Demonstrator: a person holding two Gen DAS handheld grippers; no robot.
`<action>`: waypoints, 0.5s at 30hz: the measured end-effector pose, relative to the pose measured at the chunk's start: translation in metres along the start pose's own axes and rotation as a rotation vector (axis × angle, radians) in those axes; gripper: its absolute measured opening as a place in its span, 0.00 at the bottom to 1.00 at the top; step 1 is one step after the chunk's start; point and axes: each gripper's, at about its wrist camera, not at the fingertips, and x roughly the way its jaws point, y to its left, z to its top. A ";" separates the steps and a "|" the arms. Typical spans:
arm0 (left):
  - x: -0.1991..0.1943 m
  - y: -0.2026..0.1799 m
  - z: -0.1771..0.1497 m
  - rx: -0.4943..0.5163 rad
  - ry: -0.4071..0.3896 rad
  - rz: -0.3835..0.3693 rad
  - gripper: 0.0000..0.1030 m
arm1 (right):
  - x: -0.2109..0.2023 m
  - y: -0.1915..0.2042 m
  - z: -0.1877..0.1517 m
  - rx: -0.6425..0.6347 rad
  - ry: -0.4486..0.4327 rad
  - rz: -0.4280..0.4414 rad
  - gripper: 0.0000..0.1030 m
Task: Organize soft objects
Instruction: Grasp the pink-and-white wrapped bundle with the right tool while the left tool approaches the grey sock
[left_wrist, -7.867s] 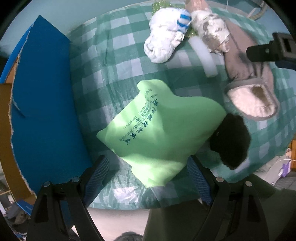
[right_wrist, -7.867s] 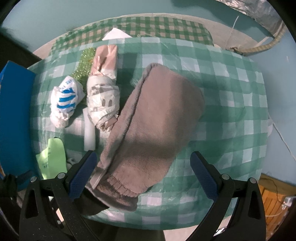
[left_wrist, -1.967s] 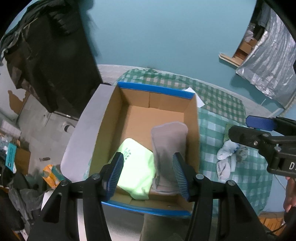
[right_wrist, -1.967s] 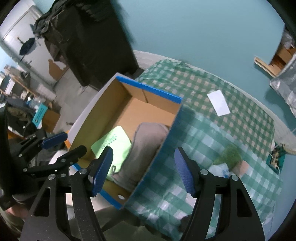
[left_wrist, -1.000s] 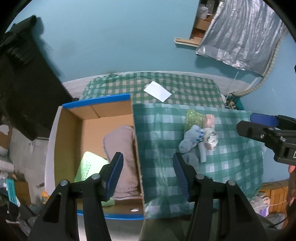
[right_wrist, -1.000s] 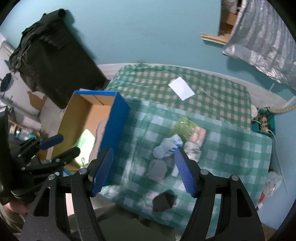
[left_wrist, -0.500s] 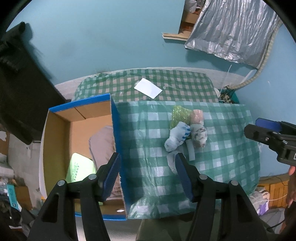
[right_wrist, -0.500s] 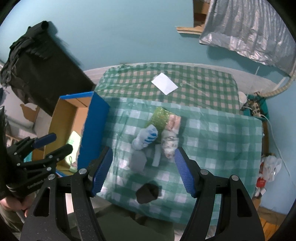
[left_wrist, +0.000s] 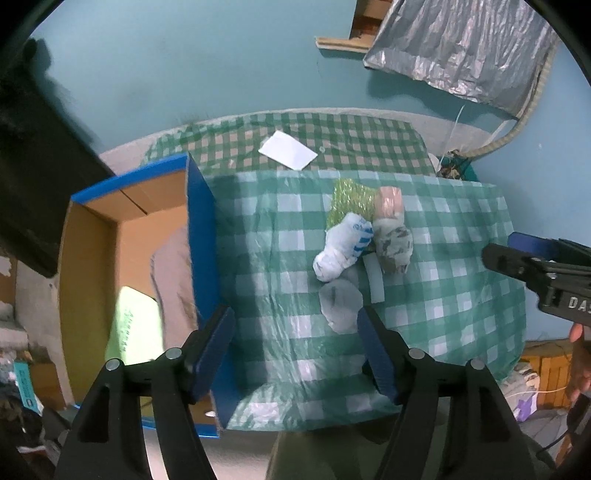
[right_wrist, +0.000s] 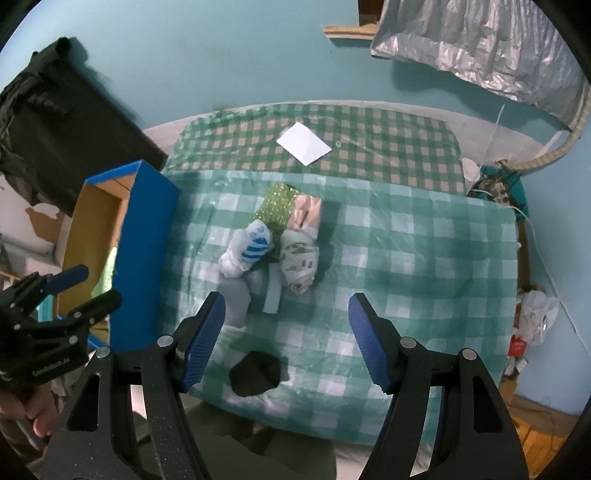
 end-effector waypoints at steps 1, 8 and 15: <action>0.003 0.000 -0.001 -0.009 0.008 -0.004 0.70 | 0.005 -0.001 0.000 -0.001 0.008 -0.001 0.68; 0.027 -0.005 -0.001 -0.056 0.011 0.017 0.72 | 0.043 -0.003 0.011 -0.028 0.039 0.015 0.68; 0.051 -0.010 -0.001 -0.076 0.021 0.020 0.72 | 0.084 -0.004 0.022 -0.061 0.075 0.007 0.68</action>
